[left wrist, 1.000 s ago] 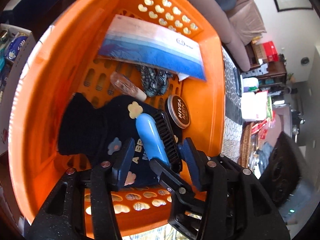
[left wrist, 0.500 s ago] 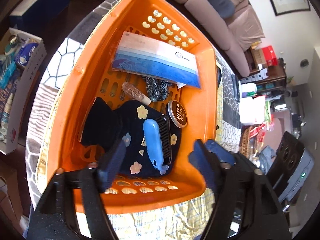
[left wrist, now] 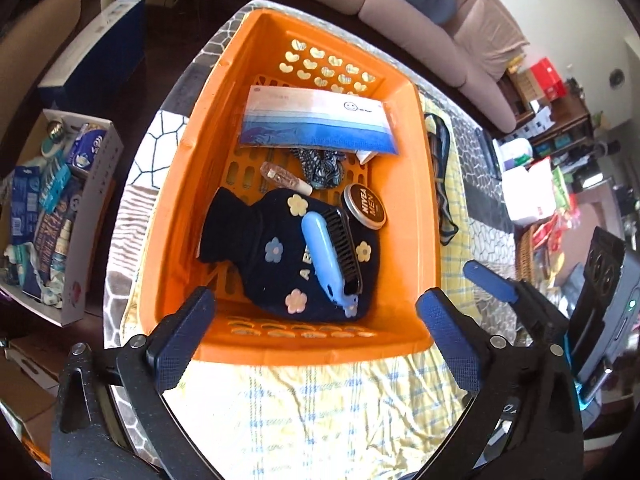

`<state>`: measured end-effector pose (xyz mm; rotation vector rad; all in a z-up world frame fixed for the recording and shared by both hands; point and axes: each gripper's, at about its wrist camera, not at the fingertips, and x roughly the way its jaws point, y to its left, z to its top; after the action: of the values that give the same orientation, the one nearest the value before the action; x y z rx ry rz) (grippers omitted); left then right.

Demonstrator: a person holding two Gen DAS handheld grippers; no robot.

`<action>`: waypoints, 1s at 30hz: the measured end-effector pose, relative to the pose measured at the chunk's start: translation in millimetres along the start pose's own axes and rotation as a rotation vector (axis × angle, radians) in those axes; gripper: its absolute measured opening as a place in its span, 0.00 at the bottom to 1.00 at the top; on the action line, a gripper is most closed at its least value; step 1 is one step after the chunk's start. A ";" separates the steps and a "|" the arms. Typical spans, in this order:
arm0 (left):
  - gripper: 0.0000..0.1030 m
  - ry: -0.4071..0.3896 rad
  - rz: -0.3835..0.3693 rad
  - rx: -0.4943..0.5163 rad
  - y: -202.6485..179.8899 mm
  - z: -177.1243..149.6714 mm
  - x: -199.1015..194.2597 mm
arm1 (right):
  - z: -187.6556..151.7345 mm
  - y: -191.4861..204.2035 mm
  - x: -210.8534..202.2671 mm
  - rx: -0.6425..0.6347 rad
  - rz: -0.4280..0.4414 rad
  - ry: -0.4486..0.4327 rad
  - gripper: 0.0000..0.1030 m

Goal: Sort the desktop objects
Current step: 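Carry the comb and strap over the basket with the right tool and lower, then withdraw both tools from the basket toward the blue-striped strap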

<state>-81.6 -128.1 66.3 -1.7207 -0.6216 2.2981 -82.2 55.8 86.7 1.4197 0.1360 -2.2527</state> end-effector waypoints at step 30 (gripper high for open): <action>1.00 -0.036 0.195 0.246 -79.7 -22.4 -8.2 | -21.8 -68.2 -52.5 0.083 -0.073 -0.074 0.89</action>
<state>-64.8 -55.8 103.7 -1.6913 -0.1723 2.4182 -75.5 140.8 111.5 1.3912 0.0718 -2.3923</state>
